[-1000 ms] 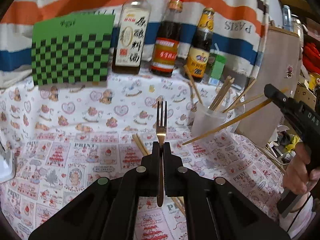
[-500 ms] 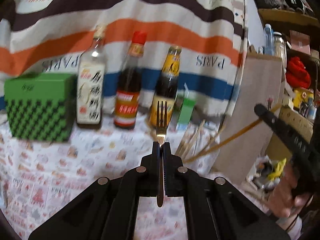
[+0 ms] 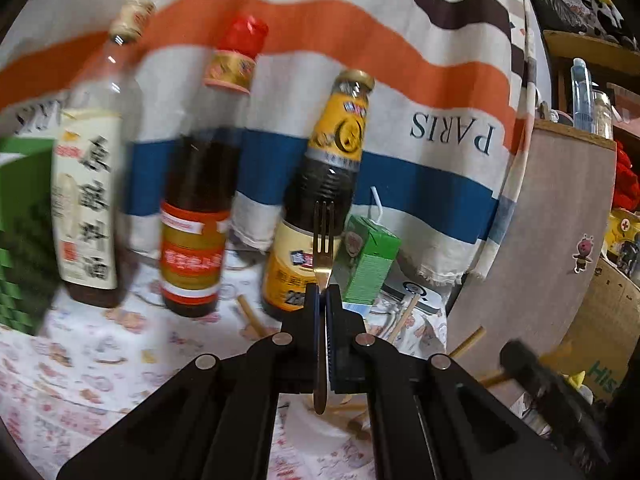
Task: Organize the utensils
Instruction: 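Lower the fork and chopstick into the cup and open both tools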
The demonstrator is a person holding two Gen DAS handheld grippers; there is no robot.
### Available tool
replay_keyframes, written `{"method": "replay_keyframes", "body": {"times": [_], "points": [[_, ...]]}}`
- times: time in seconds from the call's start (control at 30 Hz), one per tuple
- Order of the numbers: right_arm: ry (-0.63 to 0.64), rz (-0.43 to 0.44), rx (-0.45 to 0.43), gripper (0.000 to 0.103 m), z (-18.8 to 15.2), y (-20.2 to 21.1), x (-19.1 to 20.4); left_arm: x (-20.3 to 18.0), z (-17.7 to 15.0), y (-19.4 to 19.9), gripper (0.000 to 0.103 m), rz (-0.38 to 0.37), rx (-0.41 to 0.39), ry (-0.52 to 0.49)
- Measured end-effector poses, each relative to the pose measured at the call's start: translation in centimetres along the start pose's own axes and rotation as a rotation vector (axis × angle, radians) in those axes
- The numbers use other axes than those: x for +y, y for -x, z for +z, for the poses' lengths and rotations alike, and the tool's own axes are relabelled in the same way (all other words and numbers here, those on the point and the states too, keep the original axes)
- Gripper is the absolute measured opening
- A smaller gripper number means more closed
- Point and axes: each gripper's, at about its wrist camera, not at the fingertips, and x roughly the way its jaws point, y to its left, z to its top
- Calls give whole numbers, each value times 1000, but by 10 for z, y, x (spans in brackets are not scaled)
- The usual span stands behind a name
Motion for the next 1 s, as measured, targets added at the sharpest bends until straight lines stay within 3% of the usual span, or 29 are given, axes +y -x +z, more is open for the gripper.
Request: {"method": "replay_keyframes", "body": {"times": [0.37, 0.9, 1.0], "points": [[-28, -4, 128, 7, -17, -29, -11, 6, -31, -44, 2, -19, 61, 31], [-87, 6, 166, 7, -18, -32, -26, 2, -23, -42, 3, -58, 90, 7], [-92, 15, 170, 8, -17, -31, -27, -2, -18, -34, 11, -46, 83, -26]]}}
